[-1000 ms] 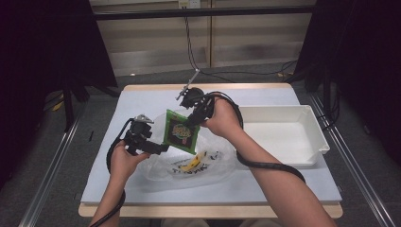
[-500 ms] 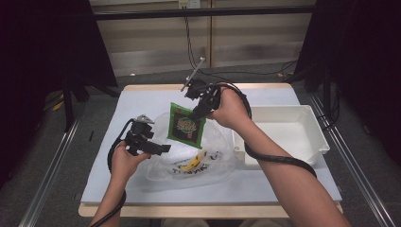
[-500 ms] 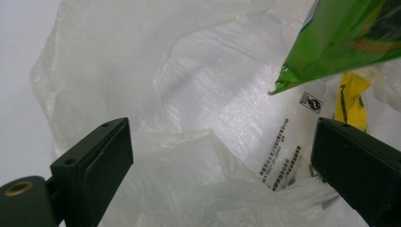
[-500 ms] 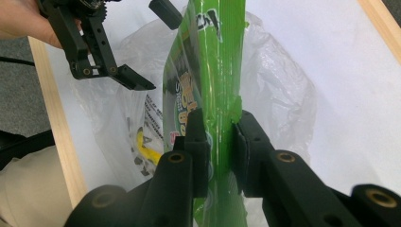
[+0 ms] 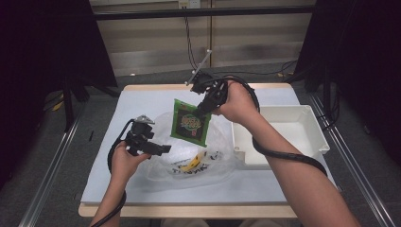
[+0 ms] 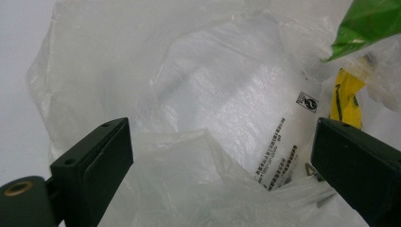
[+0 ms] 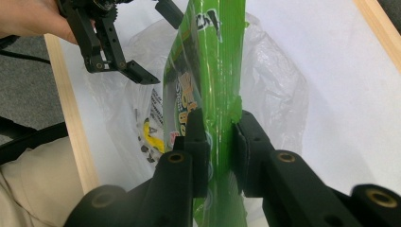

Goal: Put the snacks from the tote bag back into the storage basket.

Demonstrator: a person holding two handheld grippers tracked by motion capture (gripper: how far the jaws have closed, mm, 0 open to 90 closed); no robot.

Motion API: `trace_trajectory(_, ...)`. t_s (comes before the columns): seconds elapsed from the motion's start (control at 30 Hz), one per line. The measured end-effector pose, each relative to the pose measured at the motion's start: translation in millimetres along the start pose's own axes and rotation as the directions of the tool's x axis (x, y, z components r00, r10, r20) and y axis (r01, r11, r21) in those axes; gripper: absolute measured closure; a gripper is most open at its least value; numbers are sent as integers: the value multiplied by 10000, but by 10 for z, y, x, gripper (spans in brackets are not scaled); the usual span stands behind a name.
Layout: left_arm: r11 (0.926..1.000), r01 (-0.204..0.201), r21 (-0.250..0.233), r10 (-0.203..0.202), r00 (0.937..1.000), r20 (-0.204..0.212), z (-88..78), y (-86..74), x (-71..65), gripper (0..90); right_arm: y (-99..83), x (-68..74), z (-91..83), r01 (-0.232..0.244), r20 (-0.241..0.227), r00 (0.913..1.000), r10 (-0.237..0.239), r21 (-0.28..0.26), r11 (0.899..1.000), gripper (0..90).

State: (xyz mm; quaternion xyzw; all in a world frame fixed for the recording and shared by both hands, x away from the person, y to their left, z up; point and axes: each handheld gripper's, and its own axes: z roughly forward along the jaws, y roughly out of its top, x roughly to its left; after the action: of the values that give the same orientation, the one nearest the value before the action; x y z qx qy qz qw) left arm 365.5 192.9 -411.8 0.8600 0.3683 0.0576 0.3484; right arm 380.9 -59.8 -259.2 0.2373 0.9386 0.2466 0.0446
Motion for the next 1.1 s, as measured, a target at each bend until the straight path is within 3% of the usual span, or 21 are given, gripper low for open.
trace_trajectory(0.13, 10000, 38, -83, -38, 10000, 29, 8, 12, -8, 61, -4, 0, -62, -103, -68, 9999, 103, 55, 9999, 777)
trace_trajectory(0.27, 9998, -201, 7, 201, 9998, -58, 20, 35, -26, 60, -31, -21, -113, -5, -83, 10000, 7, 169, 9999, 777)
trace_trajectory(0.43, 9996, -270, 129, 272, 9995, -145, 36, 55, -33, 59, -101, -64, -185, -93, -222, 9997, 93, 7, 10000, 775)
trace_trajectory(0.53, 9995, -295, 137, 295, 9996, 23, 41, 73, -39, 58, -151, -89, -235, -206, -285, 9994, 207, 11, 9998, 775)
trace_trajectory(0.83, 9993, -374, 43, 373, 9993, 76, 61, 108, -71, 56, -297, -146, -390, -242, -143, 9996, 243, 91, 9997, 774)
trace_trajectory(0.87, 9984, -548, 153, 547, 9985, 54, 54, 113, -68, 56, -317, -157, -401, -213, -122, 9997, 214, 79, 9997, 774)
trace_trajectory(1.1, 9988, -486, -33, 486, 9987, 163, 39, 136, -108, 55, -444, -204, -482, -287, -8, 9996, 287, 202, 9994, 774)
